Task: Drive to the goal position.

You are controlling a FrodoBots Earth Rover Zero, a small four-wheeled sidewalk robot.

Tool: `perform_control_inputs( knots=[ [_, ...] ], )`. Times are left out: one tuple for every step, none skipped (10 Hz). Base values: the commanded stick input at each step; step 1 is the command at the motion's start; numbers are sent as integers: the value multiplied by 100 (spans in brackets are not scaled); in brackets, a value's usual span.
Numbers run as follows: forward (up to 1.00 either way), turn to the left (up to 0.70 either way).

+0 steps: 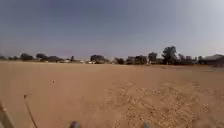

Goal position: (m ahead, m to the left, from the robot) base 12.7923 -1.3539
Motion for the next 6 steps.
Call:
perform_control_inputs(
  knots=[
    [70, 0],
    [70, 0],
    [70, 0],
    [70, 0],
    [70, 0],
    [70, 0]
  ],
)
